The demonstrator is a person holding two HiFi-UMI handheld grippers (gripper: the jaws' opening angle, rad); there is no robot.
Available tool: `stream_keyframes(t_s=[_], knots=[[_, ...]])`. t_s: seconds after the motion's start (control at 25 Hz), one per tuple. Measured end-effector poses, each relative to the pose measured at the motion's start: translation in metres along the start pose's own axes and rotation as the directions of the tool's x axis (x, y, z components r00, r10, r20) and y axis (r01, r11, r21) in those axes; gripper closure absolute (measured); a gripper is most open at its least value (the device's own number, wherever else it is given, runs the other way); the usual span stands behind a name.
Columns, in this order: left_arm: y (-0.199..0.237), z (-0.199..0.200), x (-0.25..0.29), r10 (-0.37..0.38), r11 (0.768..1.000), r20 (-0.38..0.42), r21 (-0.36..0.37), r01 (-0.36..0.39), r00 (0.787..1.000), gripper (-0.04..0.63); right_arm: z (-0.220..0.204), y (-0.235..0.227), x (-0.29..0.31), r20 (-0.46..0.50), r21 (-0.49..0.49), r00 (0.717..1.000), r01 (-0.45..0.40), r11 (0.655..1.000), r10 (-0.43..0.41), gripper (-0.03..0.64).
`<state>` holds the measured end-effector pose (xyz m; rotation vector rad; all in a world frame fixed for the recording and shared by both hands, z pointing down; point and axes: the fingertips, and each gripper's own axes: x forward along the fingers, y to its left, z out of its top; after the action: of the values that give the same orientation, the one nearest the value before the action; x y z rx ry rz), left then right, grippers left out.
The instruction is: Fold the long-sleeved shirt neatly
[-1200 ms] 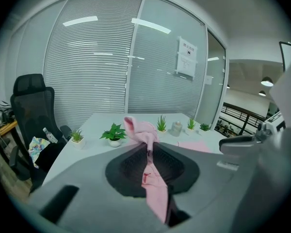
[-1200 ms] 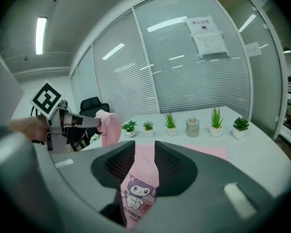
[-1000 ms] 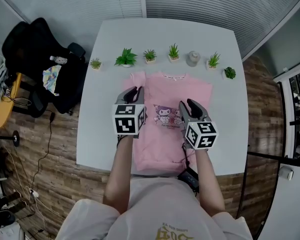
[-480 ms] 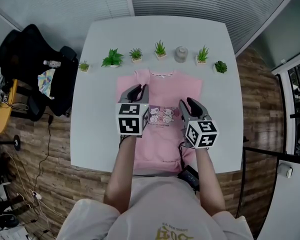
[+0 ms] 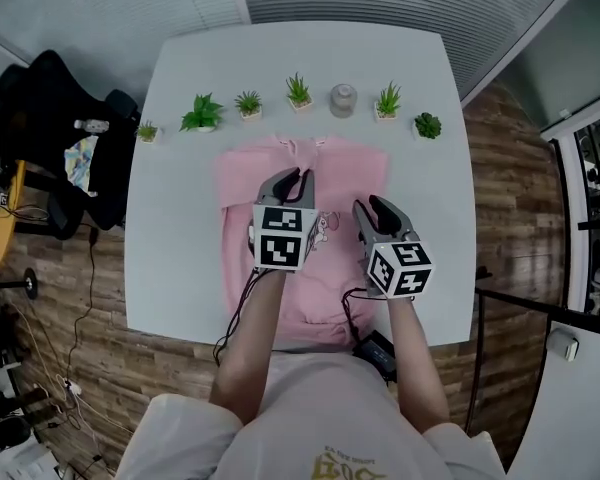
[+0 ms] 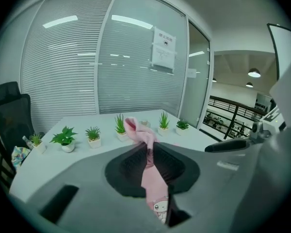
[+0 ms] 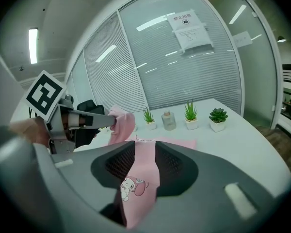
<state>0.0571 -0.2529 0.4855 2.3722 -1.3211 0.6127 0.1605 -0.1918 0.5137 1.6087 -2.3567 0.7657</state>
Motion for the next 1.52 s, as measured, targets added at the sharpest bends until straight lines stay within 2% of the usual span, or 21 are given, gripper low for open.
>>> stream_keyframes(t_s=[0.16,0.28,0.44,0.84,0.96,1.08,1.12,1.36,1.52], knots=[[-0.024,-0.007,0.023,-0.017,1.000,-0.018,0.014,0.018,1.000,0.551,-0.007,-0.016,-0.005,-0.012,0.011,1.000,-0.002,1.000,0.002,0.480],[-0.041,-0.020,0.041,-0.040,0.998,-0.038,0.050,0.041,0.998,0.545,-0.012,-0.026,-0.006,-0.022,0.018,1.000,-0.004,1.000,0.004,0.480],[-0.060,-0.048,0.059,-0.070,0.991,-0.109,0.103,0.081,0.992,0.520,-0.019,-0.035,-0.008,-0.033,0.023,0.999,-0.011,1.000,0.012,0.480],[-0.100,-0.087,0.086,-0.167,0.979,-0.192,0.084,0.185,0.967,0.442,-0.032,-0.052,-0.014,-0.049,0.047,0.999,-0.012,0.999,0.014,0.481],[-0.104,-0.086,0.086,-0.167,0.980,-0.175,0.082,0.183,0.970,0.397,-0.033,-0.057,-0.018,-0.043,0.057,0.999,-0.008,0.998,0.010,0.481],[-0.093,-0.074,0.082,-0.125,0.988,-0.122,0.073,0.134,0.985,0.254,-0.031,-0.061,-0.020,-0.033,0.063,0.999,-0.007,0.998,0.009,0.480],[-0.089,-0.070,0.077,-0.115,0.990,-0.107,0.072,0.123,0.988,0.239,-0.031,-0.061,-0.021,-0.031,0.063,0.999,-0.007,0.998,0.009,0.480],[-0.061,-0.060,0.026,-0.074,0.993,-0.067,0.090,0.080,0.995,0.233,-0.030,-0.059,-0.041,-0.002,0.063,1.000,-0.015,0.998,0.015,0.475],[-0.043,-0.059,-0.002,-0.055,0.998,-0.022,0.024,0.055,0.998,0.229,-0.029,-0.053,-0.054,0.012,0.056,1.000,-0.015,0.998,0.014,0.455]])
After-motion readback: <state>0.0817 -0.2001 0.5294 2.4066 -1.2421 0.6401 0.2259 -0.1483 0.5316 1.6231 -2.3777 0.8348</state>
